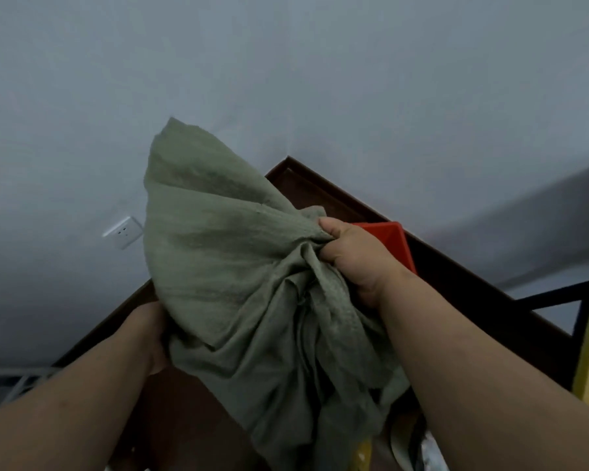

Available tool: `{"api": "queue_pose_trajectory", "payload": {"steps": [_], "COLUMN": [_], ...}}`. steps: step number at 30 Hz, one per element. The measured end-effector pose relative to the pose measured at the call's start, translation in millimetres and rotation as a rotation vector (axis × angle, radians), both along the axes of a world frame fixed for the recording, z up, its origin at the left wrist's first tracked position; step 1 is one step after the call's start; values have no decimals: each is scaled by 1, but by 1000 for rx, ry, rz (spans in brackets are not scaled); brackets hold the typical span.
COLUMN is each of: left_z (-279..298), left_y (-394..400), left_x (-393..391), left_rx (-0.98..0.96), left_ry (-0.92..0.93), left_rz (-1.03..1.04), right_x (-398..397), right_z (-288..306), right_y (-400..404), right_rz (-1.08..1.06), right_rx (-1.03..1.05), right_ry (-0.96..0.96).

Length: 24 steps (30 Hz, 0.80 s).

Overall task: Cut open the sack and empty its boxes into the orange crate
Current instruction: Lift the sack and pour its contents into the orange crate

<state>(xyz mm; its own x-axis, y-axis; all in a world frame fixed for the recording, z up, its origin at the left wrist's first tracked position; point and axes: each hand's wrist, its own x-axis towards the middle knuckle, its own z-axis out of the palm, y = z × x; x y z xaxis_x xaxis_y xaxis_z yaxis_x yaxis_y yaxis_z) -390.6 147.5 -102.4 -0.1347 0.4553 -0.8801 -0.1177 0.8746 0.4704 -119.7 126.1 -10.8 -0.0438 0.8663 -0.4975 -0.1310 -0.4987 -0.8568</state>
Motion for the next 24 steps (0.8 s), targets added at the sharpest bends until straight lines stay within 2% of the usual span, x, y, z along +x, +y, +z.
{"api": "queue_pose_trajectory", "payload": {"steps": [2,6,11,15,24], "left_z": [0,-9,20,43,79], "left_y": [6,26,47,63,82], "left_x": [25,64,136,181,240], "left_rx": [54,43,158,269,404], "left_ry": [15,35,-137,-211,-347], "left_rz": [50,212,280,320,310], "right_x": [24,79,138,167,221], "right_z": [-9,-39,-59,-70,-67], "right_y": [16,33,37,45,72], "right_rz": [-20,41,73,94,-89], "right_rx": [12,-55,-135,-188,-50], "right_ry": [-204,-639,-989,-1098,-1103]}}
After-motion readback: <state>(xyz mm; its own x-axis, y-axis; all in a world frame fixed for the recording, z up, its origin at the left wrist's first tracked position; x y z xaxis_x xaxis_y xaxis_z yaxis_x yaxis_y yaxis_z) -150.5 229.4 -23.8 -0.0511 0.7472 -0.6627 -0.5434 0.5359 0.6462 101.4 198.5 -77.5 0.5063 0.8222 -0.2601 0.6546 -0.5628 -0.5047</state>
